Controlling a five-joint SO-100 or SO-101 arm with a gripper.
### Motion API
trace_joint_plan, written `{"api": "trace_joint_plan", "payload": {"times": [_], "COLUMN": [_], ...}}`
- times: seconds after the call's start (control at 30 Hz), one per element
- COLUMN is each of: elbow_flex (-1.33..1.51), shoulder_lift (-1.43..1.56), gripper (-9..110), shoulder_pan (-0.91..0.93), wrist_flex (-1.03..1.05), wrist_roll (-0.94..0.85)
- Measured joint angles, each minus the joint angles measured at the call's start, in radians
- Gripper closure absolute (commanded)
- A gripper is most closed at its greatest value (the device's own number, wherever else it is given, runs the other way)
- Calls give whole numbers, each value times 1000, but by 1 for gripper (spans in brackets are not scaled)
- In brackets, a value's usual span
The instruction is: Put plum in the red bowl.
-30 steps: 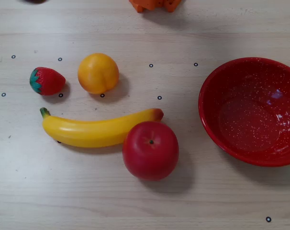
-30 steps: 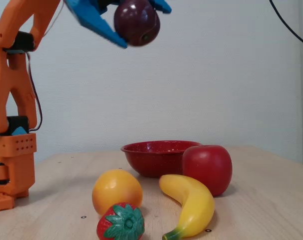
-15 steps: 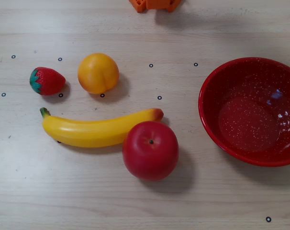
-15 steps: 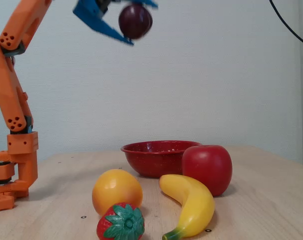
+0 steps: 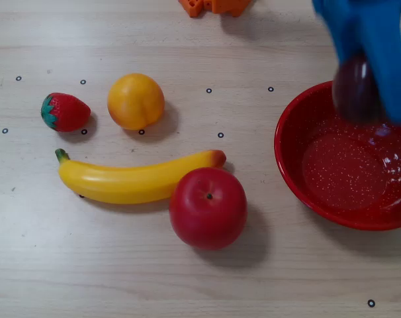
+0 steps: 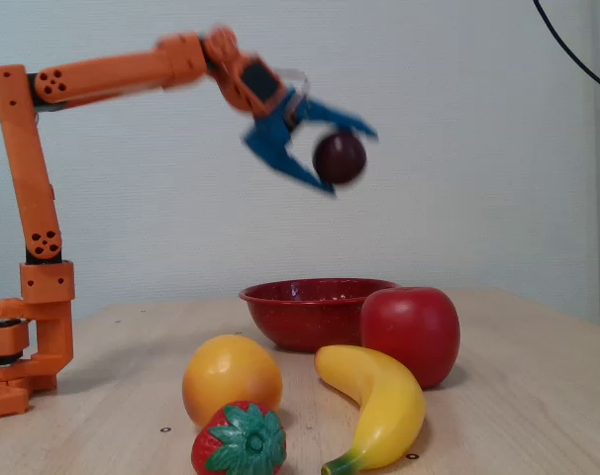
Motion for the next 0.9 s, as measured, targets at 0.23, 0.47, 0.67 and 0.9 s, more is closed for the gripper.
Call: {"api": "trace_joint_plan", "payload": {"times": [0.23,0.47,0.67,0.9], "elbow_flex": [261,322,322,322], "shoulder_lift": [-77,-103,-103,-103], "gripper": [101,86,60,46], "shoulder_pan": [52,104,103,104], "wrist_flex": [-235,-328,-235,-161], "wrist_roll": [147,241,239,239]}}
